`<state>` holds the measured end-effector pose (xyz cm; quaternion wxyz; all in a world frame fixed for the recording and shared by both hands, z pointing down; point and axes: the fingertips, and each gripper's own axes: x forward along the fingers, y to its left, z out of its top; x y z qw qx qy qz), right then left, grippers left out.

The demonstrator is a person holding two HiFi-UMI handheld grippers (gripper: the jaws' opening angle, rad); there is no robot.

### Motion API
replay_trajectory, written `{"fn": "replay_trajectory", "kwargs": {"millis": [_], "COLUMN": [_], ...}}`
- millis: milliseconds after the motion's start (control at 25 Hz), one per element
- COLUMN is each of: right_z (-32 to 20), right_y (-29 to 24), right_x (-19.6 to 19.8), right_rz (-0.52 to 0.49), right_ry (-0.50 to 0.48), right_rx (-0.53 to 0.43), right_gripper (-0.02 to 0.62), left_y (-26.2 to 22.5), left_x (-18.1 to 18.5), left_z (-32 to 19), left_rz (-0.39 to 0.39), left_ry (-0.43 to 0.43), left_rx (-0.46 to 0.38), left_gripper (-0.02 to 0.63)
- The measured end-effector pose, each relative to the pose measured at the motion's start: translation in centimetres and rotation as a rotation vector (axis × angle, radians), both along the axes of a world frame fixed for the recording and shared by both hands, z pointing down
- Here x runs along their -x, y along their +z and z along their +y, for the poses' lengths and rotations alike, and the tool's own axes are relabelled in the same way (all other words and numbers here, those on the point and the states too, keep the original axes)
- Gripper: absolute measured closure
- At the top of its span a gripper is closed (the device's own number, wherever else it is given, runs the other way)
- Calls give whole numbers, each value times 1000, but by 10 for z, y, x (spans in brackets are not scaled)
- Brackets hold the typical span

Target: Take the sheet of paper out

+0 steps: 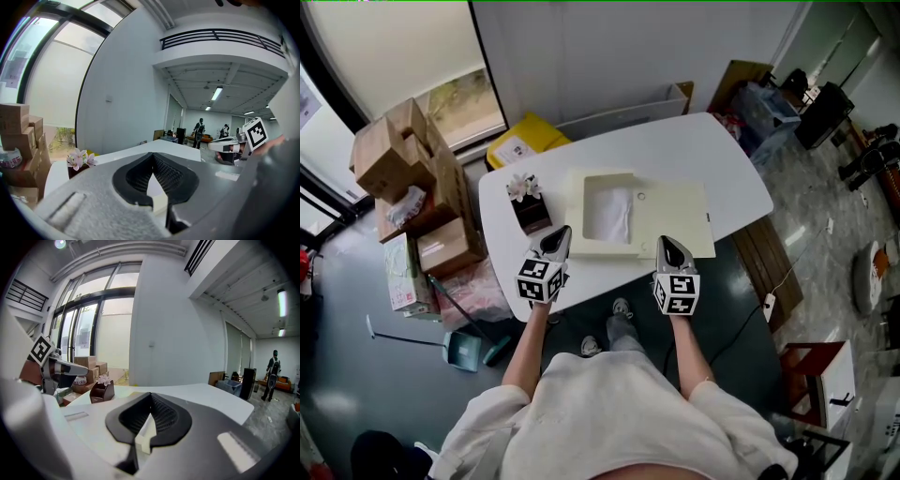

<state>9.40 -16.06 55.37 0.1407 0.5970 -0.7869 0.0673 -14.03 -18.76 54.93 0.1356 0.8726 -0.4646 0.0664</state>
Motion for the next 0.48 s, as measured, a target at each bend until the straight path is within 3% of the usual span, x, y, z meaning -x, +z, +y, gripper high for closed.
{"fn": "replay_trajectory", "kwargs": {"millis": [480], "right_z": [-90], "right_y": [9], "right_x": [-10], "right_rz": [-42], "right_ry": [-77], "right_rx": [5], "right_gripper": [594], "left_y": [-5], "left_x": [-9], "left_z": [-73], "left_rz": [-43], "left_ry": [-80], "left_rx": [-3], "left_gripper": [600]}}
